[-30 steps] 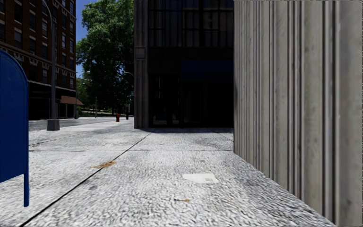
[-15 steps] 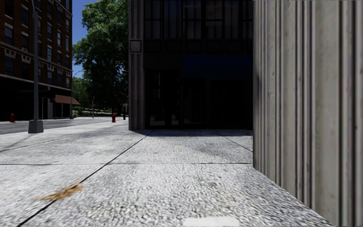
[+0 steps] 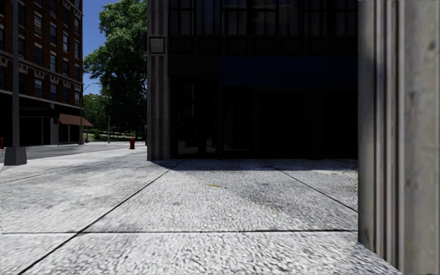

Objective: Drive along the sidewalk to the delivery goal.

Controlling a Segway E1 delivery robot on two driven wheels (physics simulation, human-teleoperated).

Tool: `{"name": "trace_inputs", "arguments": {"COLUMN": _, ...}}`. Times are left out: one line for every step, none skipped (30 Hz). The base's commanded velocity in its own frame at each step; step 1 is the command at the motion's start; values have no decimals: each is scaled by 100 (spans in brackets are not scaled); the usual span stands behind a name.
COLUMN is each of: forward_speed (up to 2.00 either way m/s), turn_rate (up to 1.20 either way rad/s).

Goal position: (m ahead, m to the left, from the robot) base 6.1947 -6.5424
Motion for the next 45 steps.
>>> {"name": "trace_inputs", "arguments": {"forward_speed": 200, "turn_rate": 0}}
{"name": "trace_inputs", "arguments": {"forward_speed": 200, "turn_rate": 0}}
{"name": "trace_inputs", "arguments": {"forward_speed": 200, "turn_rate": 0}}
{"name": "trace_inputs", "arguments": {"forward_speed": 200, "turn_rate": 0}}
{"name": "trace_inputs", "arguments": {"forward_speed": 200, "turn_rate": 0}}
{"name": "trace_inputs", "arguments": {"forward_speed": 200, "turn_rate": 0}}
{"name": "trace_inputs", "arguments": {"forward_speed": 200, "turn_rate": -11}}
{"name": "trace_inputs", "arguments": {"forward_speed": 200, "turn_rate": -11}}
{"name": "trace_inputs", "arguments": {"forward_speed": 200, "turn_rate": -32}}
{"name": "trace_inputs", "arguments": {"forward_speed": 200, "turn_rate": -49}}
{"name": "trace_inputs", "arguments": {"forward_speed": 200, "turn_rate": -56}}
{"name": "trace_inputs", "arguments": {"forward_speed": 200, "turn_rate": -56}}
{"name": "trace_inputs", "arguments": {"forward_speed": 200, "turn_rate": -58}}
{"name": "trace_inputs", "arguments": {"forward_speed": 200, "turn_rate": -60}}
{"name": "trace_inputs", "arguments": {"forward_speed": 200, "turn_rate": -63}}
{"name": "trace_inputs", "arguments": {"forward_speed": 200, "turn_rate": -63}}
{"name": "trace_inputs", "arguments": {"forward_speed": 200, "turn_rate": -69}}
{"name": "trace_inputs", "arguments": {"forward_speed": 200, "turn_rate": -70}}
{"name": "trace_inputs", "arguments": {"forward_speed": 200, "turn_rate": -71}}
{"name": "trace_inputs", "arguments": {"forward_speed": 200, "turn_rate": -71}}
{"name": "trace_inputs", "arguments": {"forward_speed": 200, "turn_rate": -71}}
{"name": "trace_inputs", "arguments": {"forward_speed": 200, "turn_rate": -71}}
{"name": "trace_inputs", "arguments": {"forward_speed": 200, "turn_rate": -72}}
{"name": "trace_inputs", "arguments": {"forward_speed": 200, "turn_rate": -72}}
{"name": "trace_inputs", "arguments": {"forward_speed": 200, "turn_rate": -72}}
{"name": "trace_inputs", "arguments": {"forward_speed": 200, "turn_rate": -72}}
{"name": "trace_inputs", "arguments": {"forward_speed": 200, "turn_rate": -72}}
{"name": "trace_inputs", "arguments": {"forward_speed": 200, "turn_rate": -72}}
{"name": "trace_inputs", "arguments": {"forward_speed": 200, "turn_rate": -72}}
{"name": "trace_inputs", "arguments": {"forward_speed": 200, "turn_rate": -72}}
{"name": "trace_inputs", "arguments": {"forward_speed": 200, "turn_rate": -72}}
{"name": "trace_inputs", "arguments": {"forward_speed": 200, "turn_rate": -79}}
{"name": "trace_inputs", "arguments": {"forward_speed": 200, "turn_rate": -79}}
{"name": "trace_inputs", "arguments": {"forward_speed": 200, "turn_rate": -79}}
{"name": "trace_inputs", "arguments": {"forward_speed": 200, "turn_rate": -79}}
{"name": "trace_inputs", "arguments": {"forward_speed": 200, "turn_rate": -79}}
{"name": "trace_inputs", "arguments": {"forward_speed": 200, "turn_rate": -79}}
{"name": "trace_inputs", "arguments": {"forward_speed": 200, "turn_rate": -79}}
{"name": "trace_inputs", "arguments": {"forward_speed": 200, "turn_rate": -80}}
{"name": "trace_inputs", "arguments": {"forward_speed": 200, "turn_rate": -80}}
{"name": "trace_inputs", "arguments": {"forward_speed": 200, "turn_rate": -80}}
{"name": "trace_inputs", "arguments": {"forward_speed": 200, "turn_rate": -80}}
{"name": "trace_inputs", "arguments": {"forward_speed": 200, "turn_rate": -80}}
{"name": "trace_inputs", "arguments": {"forward_speed": 200, "turn_rate": -80}}
{"name": "trace_inputs", "arguments": {"forward_speed": 200, "turn_rate": -80}}
